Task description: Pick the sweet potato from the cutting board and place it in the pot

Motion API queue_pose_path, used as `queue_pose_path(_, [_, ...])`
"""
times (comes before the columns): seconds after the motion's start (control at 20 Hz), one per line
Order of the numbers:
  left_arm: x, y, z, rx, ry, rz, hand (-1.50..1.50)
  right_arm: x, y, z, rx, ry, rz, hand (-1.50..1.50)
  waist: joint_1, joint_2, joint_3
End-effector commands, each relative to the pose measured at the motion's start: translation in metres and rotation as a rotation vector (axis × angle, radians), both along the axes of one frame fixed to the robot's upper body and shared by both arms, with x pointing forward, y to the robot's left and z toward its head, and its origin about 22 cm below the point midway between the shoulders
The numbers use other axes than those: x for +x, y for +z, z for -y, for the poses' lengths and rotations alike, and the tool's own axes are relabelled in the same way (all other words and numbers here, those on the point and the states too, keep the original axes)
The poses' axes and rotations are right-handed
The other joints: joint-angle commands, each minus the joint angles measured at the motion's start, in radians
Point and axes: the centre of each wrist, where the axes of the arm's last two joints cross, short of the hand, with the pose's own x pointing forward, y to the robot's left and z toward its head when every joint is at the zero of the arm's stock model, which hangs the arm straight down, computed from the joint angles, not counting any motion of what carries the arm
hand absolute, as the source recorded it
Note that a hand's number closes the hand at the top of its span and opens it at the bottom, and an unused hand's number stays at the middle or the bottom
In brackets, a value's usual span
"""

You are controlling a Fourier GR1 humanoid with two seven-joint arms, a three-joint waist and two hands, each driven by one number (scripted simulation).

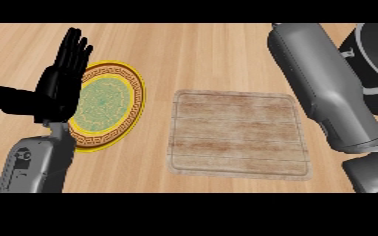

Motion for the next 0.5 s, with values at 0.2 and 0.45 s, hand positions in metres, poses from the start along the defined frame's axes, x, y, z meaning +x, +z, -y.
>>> queue_pose_path(0.2, [0.002,0.000,-0.025,0.005,0.058,-0.014,0.00,0.009,0.022,0.033,0.052,-0.245,0.118,1.50,-0.053,-0.019,0.002])
queue_pose_path(0.45, [-0.001,-0.012,-0.014,0.009,0.057,-0.027,0.00,0.005,-0.014,0.071,0.080,-0.301,0.039,1.50,-0.071,-0.024,0.002])
